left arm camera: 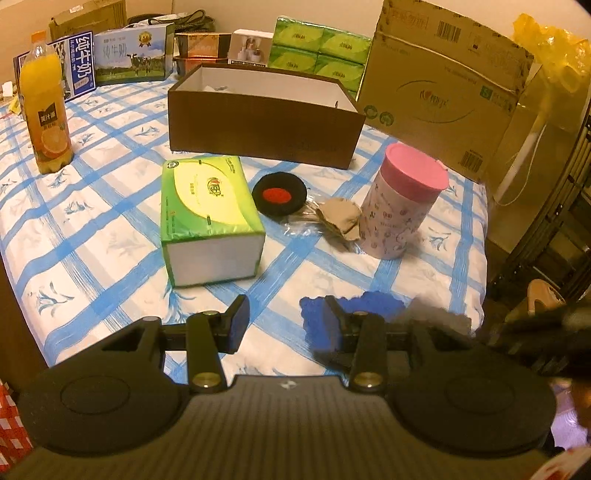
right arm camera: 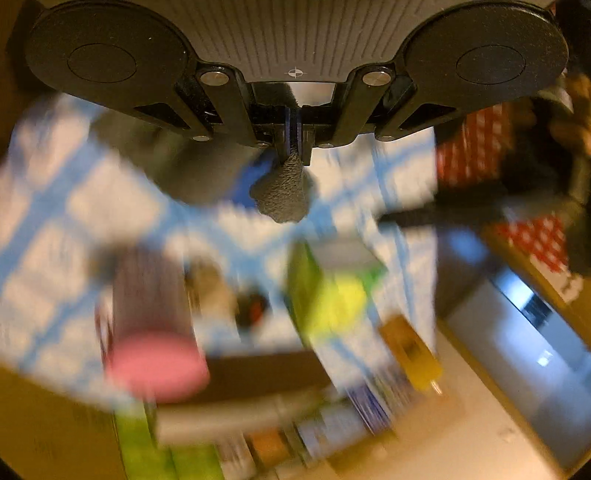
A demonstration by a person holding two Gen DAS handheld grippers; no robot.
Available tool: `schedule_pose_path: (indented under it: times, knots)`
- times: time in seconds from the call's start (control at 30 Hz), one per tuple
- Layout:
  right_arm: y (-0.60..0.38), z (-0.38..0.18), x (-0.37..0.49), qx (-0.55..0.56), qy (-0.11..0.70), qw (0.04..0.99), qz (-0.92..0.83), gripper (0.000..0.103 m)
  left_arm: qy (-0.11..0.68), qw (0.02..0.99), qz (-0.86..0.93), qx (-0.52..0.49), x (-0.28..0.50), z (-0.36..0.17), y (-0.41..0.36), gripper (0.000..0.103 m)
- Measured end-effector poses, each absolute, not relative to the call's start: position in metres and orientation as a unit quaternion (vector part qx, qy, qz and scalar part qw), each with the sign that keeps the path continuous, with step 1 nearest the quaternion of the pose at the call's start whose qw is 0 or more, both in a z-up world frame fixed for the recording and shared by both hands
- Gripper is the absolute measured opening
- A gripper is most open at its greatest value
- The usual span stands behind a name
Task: Organize soft objects
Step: 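Lift the grey towel off the pile with the right tool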
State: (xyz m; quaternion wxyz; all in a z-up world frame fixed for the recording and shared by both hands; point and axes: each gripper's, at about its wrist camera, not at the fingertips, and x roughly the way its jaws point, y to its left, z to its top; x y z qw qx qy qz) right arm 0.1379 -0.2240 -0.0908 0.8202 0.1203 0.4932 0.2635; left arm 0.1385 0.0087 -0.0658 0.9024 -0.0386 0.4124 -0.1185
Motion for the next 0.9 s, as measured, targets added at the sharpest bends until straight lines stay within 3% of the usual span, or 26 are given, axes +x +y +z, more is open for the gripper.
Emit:
schedule_pose_path:
  times: [0.2,0.27,0.3,0.33,0.4,0.43,0.63,0.9]
  knots:
    - [-0.231,-0.125,0.147,0.057,0.498,0.846,0.18,0.004,0.42,0.897,-0.127,-0.041,0.141,-0.072,0.004,0.038]
    - [-0.232,-0.131,0.149,0.056,0.499,0.847,0.173,0.01,0.422,0.896,-0.131,-0.039,0.141,-0.073,0.0,0.038]
    - [-0.233,-0.133,0.148,0.061,0.499,0.848,0.168,0.022,0.423,0.896,-0.132,-0.038,0.142,-0.074,-0.001,0.038]
    - [-0.235,-0.134,0.147,0.063,0.496,0.852,0.157,0.044,0.425,0.895,-0.132,-0.038,0.143,-0.075,-0.002,0.038]
    - [-0.24,-0.132,0.141,0.062,0.485,0.862,0.13,0.069,0.428,0.893,-0.133,-0.038,0.144,-0.077,-0.003,0.038]
    - [-0.245,-0.13,0.138,0.066,0.476,0.869,0.115,0.073,0.429,0.892,-0.134,-0.038,0.145,-0.078,-0.004,0.038]
    - [-0.25,-0.145,0.142,0.119,0.503,0.853,0.075,0.081,0.434,0.889,-0.139,-0.038,0.147,-0.083,-0.008,0.038]
    - [-0.22,-0.158,0.14,0.142,0.501,0.843,0.132,0.081,0.441,0.886,-0.134,-0.039,0.149,-0.088,-0.004,0.038]
